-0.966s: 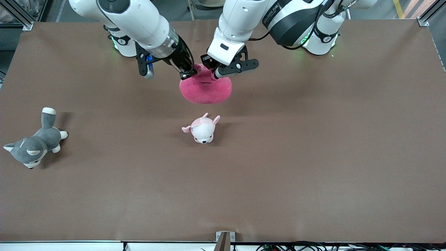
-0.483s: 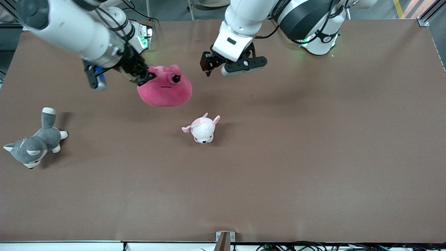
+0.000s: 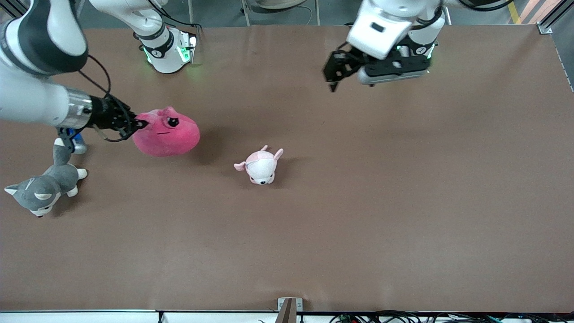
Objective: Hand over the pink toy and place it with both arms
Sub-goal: 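Carry the plush toward the grey cat while the left gripper withdraws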
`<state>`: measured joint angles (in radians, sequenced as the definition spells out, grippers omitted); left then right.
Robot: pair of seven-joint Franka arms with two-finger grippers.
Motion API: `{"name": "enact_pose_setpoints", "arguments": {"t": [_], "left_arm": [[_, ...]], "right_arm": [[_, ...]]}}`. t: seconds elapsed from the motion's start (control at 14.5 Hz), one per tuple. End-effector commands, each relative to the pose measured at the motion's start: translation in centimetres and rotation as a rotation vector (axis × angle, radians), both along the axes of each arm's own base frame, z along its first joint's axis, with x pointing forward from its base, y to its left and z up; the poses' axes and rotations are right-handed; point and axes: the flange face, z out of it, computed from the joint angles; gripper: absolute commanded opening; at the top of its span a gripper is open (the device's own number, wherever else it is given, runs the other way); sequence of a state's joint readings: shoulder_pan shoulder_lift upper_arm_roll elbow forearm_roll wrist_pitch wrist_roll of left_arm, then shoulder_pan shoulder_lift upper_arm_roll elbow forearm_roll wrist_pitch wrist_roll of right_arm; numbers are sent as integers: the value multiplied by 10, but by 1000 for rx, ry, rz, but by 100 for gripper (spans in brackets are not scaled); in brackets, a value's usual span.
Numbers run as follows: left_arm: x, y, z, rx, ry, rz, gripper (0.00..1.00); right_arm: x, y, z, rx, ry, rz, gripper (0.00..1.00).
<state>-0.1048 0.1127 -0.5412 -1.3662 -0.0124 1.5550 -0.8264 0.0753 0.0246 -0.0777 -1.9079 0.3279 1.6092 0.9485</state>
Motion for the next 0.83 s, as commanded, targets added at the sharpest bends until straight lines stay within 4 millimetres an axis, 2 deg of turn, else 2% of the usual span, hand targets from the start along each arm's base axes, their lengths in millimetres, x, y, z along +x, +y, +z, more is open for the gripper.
{"name": "enact_pose_setpoints", "arguments": {"t": [0.0, 0.14, 0.41, 0.62, 0.76], "left_arm": [[16, 54, 1, 57, 21, -77, 100], [33, 100, 6, 67, 17, -107, 100], [64, 189, 5, 70, 16, -111, 100], [68, 238, -2, 84, 42, -141, 100], [62, 262, -2, 100, 44, -154, 100]], "right_arm": [[-21, -47, -36, 47, -22, 31, 0], [-26, -62, -58, 55, -47, 46, 0], [-14, -68, -91, 37, -66, 36, 0], [-10, -79, -115, 47, -56, 55, 3], [-7, -84, -124, 44, -65, 54, 14]]}}
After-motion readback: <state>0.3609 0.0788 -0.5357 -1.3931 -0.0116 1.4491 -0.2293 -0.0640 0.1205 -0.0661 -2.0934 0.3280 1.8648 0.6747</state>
